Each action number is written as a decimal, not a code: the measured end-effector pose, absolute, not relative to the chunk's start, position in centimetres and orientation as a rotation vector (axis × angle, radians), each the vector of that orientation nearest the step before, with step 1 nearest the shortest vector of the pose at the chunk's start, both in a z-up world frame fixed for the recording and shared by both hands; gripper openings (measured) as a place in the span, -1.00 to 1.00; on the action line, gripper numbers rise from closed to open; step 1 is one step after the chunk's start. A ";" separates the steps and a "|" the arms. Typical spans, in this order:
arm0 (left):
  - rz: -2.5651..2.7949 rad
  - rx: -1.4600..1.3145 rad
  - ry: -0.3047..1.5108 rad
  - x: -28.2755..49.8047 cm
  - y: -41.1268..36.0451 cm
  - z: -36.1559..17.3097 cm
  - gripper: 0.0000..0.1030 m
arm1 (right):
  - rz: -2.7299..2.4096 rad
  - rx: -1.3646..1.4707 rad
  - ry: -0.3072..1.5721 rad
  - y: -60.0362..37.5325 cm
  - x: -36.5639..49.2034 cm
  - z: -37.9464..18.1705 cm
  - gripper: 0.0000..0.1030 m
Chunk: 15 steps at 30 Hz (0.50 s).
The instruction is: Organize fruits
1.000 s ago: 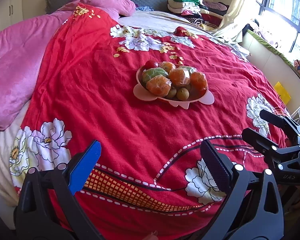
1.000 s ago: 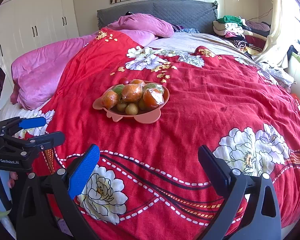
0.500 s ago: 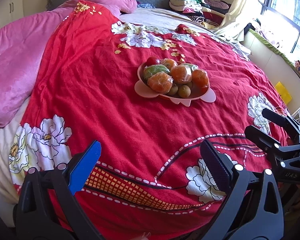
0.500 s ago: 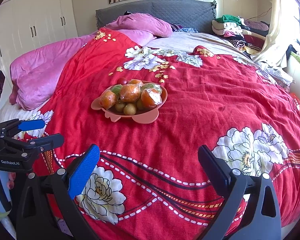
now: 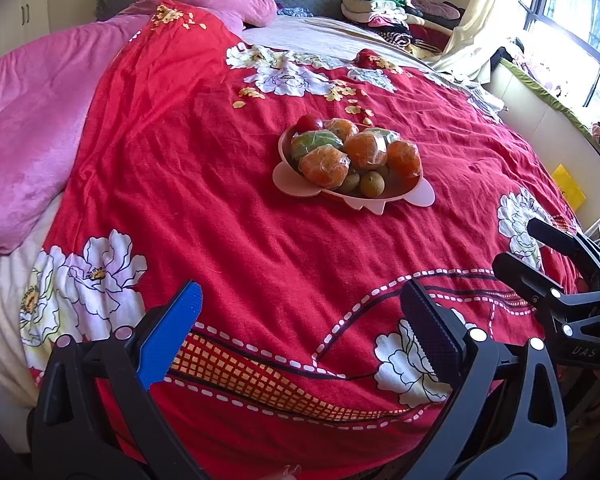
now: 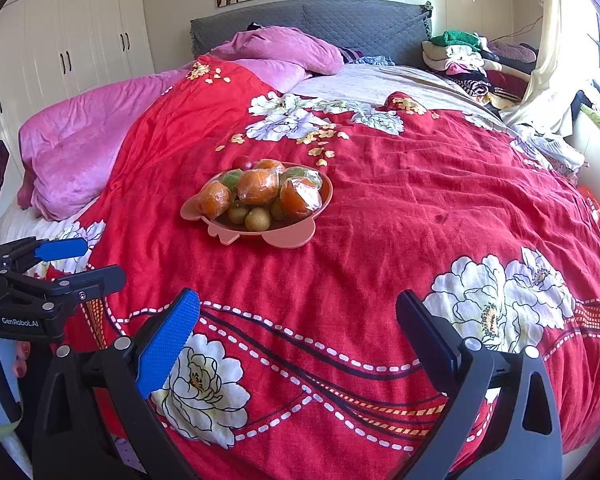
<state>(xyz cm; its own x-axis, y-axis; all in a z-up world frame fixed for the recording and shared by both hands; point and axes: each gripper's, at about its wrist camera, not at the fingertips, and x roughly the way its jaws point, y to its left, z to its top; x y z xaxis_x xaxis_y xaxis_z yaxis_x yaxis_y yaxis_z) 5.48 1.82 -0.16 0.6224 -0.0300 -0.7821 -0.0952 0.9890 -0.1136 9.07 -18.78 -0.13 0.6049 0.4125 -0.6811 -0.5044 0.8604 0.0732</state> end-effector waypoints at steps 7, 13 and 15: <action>0.035 -0.152 0.897 5.5 1.8 -0.1 0.81 | 0.532 -0.131 0.750 -18.8 9.0 -0.1 0.91; 0.040 -0.148 0.900 5.5 1.8 -0.2 0.81 | 0.531 -0.133 0.751 -18.7 9.0 -0.1 0.91; 0.039 -0.149 0.902 5.5 1.8 -0.2 0.81 | 0.533 -0.131 0.750 -18.7 9.0 -0.1 0.91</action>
<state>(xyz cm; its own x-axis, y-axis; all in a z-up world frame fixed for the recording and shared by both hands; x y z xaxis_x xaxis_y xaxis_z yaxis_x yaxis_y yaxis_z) 5.48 1.78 -0.22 0.6203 -0.0287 -0.7839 -0.0963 0.9890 -0.1124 9.00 -18.73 -0.12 0.6064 0.4139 -0.6789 -0.5055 0.8597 0.0726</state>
